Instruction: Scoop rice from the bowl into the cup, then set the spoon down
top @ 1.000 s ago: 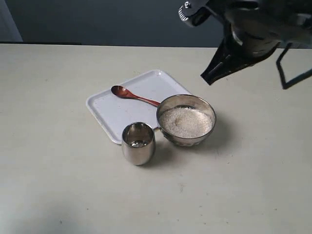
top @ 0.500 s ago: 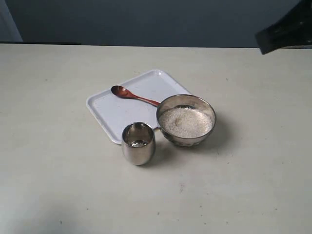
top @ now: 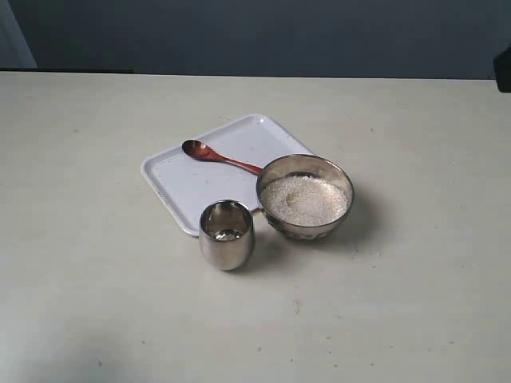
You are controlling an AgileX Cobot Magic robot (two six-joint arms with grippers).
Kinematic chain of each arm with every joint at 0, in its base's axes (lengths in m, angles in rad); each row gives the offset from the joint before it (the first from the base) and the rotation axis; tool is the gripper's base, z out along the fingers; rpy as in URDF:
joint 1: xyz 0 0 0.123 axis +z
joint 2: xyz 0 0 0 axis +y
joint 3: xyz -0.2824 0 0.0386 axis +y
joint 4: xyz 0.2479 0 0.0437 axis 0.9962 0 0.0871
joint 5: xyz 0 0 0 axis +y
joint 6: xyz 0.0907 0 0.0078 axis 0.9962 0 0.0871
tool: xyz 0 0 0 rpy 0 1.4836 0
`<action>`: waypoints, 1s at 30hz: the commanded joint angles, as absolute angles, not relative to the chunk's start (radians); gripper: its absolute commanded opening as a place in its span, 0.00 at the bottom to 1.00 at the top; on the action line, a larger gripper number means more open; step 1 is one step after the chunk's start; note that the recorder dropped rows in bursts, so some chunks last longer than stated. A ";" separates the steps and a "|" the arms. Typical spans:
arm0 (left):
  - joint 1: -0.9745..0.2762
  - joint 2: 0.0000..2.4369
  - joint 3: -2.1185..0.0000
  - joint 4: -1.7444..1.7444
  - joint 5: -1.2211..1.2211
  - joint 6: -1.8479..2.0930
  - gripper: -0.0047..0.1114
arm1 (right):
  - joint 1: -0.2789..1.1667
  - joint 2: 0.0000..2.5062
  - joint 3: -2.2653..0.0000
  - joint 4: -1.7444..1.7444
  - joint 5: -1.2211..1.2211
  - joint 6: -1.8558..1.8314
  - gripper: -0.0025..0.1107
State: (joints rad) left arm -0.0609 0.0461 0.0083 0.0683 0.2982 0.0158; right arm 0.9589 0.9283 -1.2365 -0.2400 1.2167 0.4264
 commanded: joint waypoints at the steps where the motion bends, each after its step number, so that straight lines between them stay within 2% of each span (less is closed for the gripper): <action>1: -0.063 0.047 0.000 0.070 0.289 0.009 0.04 | 0.955 0.921 -1.241 -0.238 1.205 0.444 0.02; 6: -0.063 0.047 0.000 0.070 0.289 0.009 0.04 | 0.945 0.909 -1.241 -0.354 1.071 0.450 0.02; 9: -0.063 0.047 0.000 0.070 0.289 0.009 0.04 | 0.869 0.900 -1.218 -0.388 0.963 0.450 0.02; 13: -0.063 0.047 0.000 0.070 0.289 0.009 0.04 | 0.705 0.872 -1.119 -0.365 0.828 0.450 0.02; 20: -0.063 0.047 0.000 0.070 0.289 0.009 0.04 | 0.340 0.704 -0.791 -0.172 0.524 0.446 0.02; 30: -0.063 0.047 0.000 0.070 0.289 0.009 0.04 | -0.022 0.335 -0.587 -0.035 0.505 0.308 0.02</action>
State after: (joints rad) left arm -0.0609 0.0461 0.0083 0.0683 0.2982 0.0158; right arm 0.0656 0.4195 -0.6203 -0.0783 0.5246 0.3962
